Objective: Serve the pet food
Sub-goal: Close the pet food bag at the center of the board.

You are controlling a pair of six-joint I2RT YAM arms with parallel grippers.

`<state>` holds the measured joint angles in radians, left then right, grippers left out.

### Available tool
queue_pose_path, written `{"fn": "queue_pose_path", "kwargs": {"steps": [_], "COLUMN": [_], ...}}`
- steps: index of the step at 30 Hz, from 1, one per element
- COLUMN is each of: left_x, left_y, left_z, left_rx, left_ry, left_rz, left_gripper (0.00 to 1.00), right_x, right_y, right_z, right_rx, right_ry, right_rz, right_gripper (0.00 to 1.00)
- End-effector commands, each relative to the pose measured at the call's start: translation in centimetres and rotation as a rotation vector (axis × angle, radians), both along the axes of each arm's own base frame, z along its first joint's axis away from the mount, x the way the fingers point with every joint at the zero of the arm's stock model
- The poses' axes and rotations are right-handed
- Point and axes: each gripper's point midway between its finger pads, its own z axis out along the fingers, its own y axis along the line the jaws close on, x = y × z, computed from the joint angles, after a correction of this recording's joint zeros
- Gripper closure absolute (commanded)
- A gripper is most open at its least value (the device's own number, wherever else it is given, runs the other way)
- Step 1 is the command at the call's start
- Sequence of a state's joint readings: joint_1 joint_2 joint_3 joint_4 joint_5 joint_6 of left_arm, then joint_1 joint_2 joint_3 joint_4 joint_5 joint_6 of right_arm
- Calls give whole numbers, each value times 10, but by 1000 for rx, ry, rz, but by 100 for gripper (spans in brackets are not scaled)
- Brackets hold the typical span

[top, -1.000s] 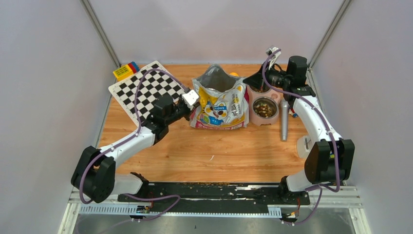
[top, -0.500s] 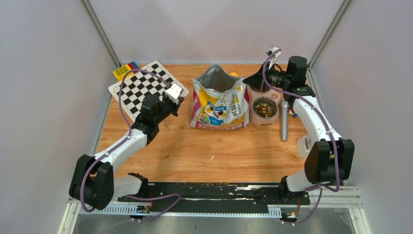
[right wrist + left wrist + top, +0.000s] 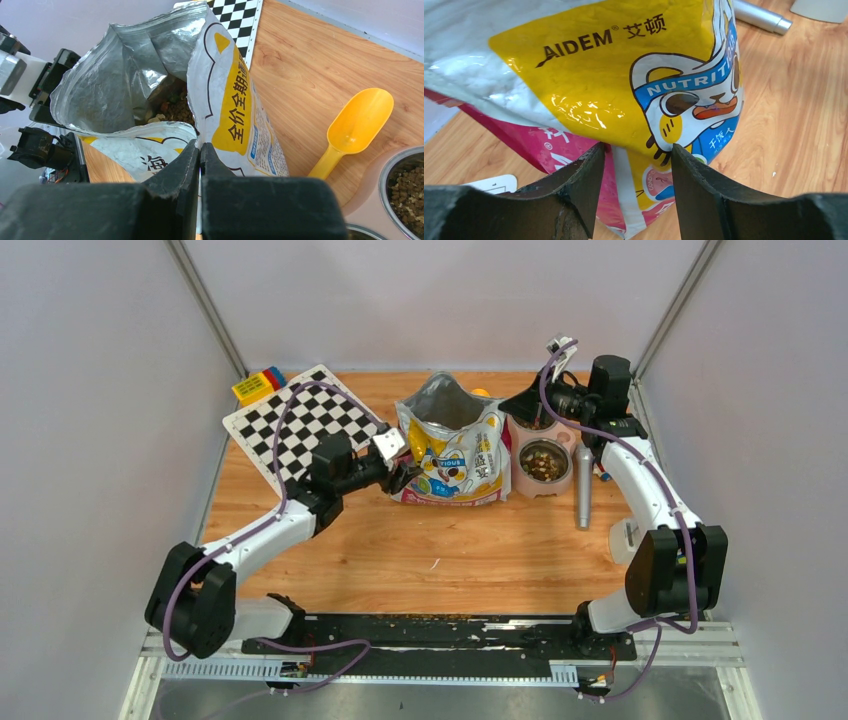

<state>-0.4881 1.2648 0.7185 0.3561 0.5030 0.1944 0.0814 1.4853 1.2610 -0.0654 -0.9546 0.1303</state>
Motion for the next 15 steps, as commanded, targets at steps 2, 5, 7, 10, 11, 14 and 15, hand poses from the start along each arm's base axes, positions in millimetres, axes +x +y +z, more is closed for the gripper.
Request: {"fn": "queue_pose_path", "kwargs": {"steps": [2, 5, 7, 10, 11, 14, 15], "left_x": [19, 28, 28, 25, 24, 16, 13], "left_y": [-8, -6, -6, -5, -6, -5, -3], "left_z": [15, 15, 13, 14, 14, 19, 15], "left_rx": [23, 39, 54, 63, 65, 83, 98], "left_ry": [-87, -109, -118, -132, -127, -127, -113], "left_rz": [17, 48, 39, 32, 23, -9, -14], "left_gripper": [41, 41, 43, 42, 41, 37, 35], "right_x": [-5, -6, -8, -8, -8, -7, -8], "right_y": [6, 7, 7, 7, 8, 8, 8], "right_z": [25, 25, 26, 25, 24, 23, 23], "right_rx": [31, 32, 32, 31, 31, 31, 31], "right_ry": [-88, -89, -91, -92, -90, -85, -84], "right_rz": [47, 54, 57, 62, 64, 64, 66], "right_gripper": [100, 100, 100, 100, 100, 100, 100]}}
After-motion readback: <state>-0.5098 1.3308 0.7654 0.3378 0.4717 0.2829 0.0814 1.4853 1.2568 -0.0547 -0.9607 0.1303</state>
